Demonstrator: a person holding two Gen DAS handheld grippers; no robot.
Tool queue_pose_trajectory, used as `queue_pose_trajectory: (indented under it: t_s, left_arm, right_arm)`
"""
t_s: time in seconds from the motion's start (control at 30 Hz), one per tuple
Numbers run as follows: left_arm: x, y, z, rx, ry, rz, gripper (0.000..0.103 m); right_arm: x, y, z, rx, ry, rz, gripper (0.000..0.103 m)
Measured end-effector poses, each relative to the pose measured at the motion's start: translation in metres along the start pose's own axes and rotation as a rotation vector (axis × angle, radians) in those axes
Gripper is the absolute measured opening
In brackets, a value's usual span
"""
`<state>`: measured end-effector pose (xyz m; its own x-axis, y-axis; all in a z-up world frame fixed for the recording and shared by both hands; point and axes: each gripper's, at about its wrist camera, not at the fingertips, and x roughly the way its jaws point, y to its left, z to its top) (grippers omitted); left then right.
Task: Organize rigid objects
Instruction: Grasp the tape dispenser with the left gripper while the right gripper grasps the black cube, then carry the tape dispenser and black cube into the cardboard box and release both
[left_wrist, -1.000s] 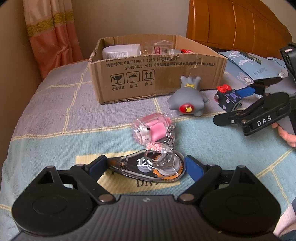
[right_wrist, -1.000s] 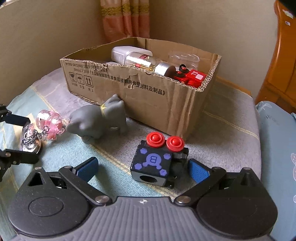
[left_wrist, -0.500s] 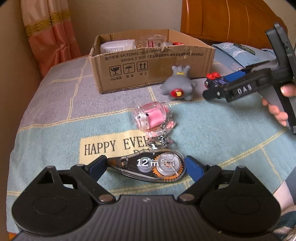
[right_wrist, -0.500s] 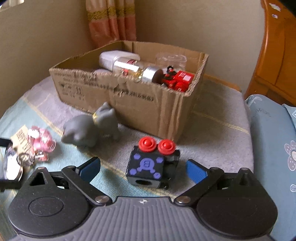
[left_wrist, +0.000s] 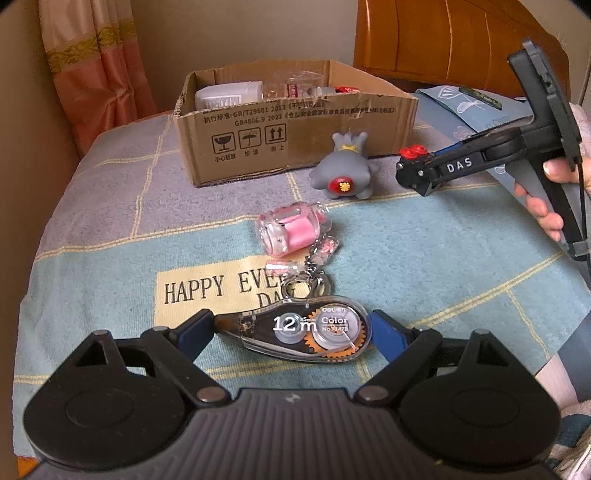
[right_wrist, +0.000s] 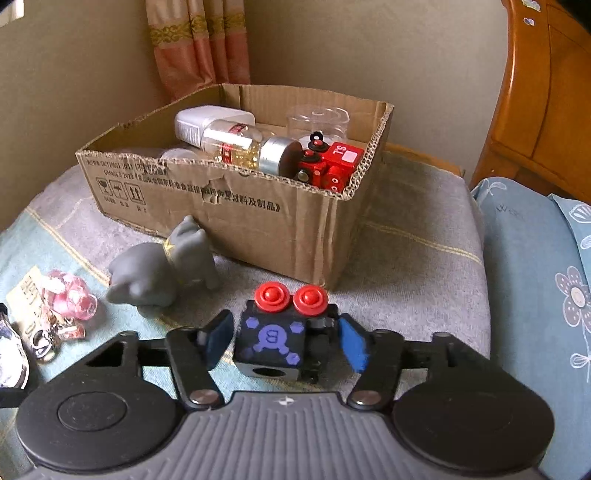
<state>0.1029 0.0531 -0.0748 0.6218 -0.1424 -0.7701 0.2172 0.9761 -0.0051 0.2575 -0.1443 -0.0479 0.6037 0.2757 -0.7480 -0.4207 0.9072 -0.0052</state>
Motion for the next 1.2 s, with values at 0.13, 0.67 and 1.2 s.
queue_pose_trajectory:
  t_s: [0.13, 0.67, 1.2]
  left_arm:
    - [-0.001, 0.000, -0.002, 0.003, 0.007, -0.010, 0.089]
    - [0.005, 0.003, -0.008, -0.005, 0.010, -0.001, 0.090]
    - [-0.002, 0.004, -0.001, -0.015, 0.028, -0.011, 0.089]
  right_arm:
    - [-0.005, 0.002, -0.003, -0.006, 0.020, 0.003, 0.056]
    - [-0.005, 0.006, -0.007, -0.005, 0.021, -0.005, 0.059]
    - [-0.014, 0.009, -0.007, -0.035, 0.031, 0.014, 0.056]
